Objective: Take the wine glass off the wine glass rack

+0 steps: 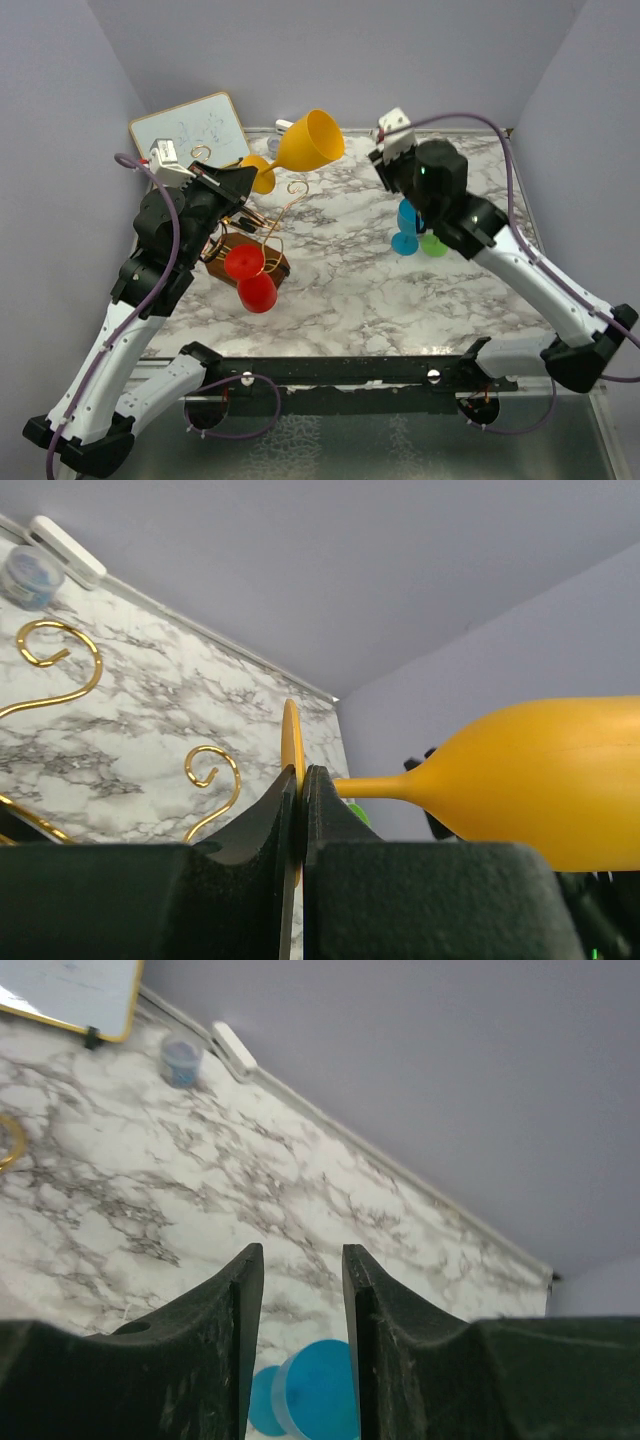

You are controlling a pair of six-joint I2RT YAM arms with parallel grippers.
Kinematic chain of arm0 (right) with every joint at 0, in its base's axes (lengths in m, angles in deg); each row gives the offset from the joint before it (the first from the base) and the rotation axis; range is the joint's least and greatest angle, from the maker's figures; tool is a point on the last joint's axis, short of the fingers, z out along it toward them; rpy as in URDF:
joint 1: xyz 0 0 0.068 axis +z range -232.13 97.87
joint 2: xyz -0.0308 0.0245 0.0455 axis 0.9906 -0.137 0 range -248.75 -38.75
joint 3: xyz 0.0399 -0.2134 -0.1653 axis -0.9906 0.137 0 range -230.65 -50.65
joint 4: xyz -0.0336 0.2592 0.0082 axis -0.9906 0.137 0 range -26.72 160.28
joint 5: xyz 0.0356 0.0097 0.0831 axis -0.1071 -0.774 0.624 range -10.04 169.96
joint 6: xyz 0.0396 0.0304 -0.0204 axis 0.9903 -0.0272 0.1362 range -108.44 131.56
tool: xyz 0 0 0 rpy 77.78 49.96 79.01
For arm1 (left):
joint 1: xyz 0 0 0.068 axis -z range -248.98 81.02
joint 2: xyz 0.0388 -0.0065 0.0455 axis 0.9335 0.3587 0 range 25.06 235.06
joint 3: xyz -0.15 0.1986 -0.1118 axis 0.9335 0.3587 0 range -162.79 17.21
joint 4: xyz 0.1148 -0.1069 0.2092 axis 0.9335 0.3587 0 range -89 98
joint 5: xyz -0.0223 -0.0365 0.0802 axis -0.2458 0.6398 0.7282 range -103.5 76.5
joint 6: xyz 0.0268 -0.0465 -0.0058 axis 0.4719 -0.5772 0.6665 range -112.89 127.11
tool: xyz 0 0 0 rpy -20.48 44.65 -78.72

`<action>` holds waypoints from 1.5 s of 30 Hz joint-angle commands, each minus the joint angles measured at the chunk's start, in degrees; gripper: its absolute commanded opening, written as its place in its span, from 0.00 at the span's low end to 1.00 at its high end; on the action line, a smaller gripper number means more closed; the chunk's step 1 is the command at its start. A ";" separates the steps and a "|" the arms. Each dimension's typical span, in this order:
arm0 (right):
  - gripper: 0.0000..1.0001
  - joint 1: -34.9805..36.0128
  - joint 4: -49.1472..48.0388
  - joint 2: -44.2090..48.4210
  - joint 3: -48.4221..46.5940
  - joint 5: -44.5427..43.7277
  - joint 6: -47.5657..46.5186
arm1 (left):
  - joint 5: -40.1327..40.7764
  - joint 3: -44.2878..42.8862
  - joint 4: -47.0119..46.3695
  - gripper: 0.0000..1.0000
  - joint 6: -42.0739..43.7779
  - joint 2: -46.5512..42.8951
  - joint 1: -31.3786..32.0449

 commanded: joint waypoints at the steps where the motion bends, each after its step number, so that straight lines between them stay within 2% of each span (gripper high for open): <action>1: 0.15 -12.84 20.77 -12.04 -20.90 32.36 17.89 | 2.12 -2.12 1.72 0.00 4.63 -0.09 -0.13; 3: 0.09 -13.90 21.18 -13.70 -24.78 45.02 19.40 | 1.54 -3.15 1.77 0.00 6.54 1.12 -0.13; 6: 0.08 -14.02 18.48 -11.13 -24.72 52.28 22.06 | -0.84 -2.90 -0.60 0.00 8.43 2.20 -0.13; 7: 0.11 -14.05 18.06 -10.16 -24.80 53.81 22.55 | -2.84 -2.83 -1.51 0.00 8.99 2.76 -0.13; 9: 0.27 -14.04 17.35 -8.45 -24.71 58.30 23.24 | -6.93 -2.94 -3.13 0.00 9.95 4.37 -0.13; 11: 0.37 -14.05 16.51 -6.93 -24.54 61.44 23.73 | -11.21 -2.93 -4.74 0.00 11.25 6.23 -0.13; 14: 0.43 -14.03 16.01 -4.88 -24.52 60.94 24.17 | -15.31 -2.98 -6.61 0.00 12.32 8.26 -0.13; 19: 0.45 -14.03 14.34 -2.49 -21.49 61.79 25.17 | -19.12 -4.73 -7.03 0.00 13.24 11.27 -0.14; 30: 0.51 -14.04 11.63 2.42 -14.26 62.09 23.41 | -22.65 -4.27 -10.24 0.00 10.33 12.39 -0.13; 38: 0.51 -14.03 10.00 2.67 -11.94 63.21 24.23 | -24.06 -4.20 -11.83 0.00 9.13 14.24 -0.04; 41: 0.49 -14.03 9.75 2.12 -11.46 63.34 24.63 | -24.52 -4.72 -11.97 0.00 9.01 15.26 0.01; 45: 0.34 -14.03 10.05 1.44 -11.24 63.00 24.67 | -24.62 -5.17 -11.88 0.00 9.01 16.21 -0.04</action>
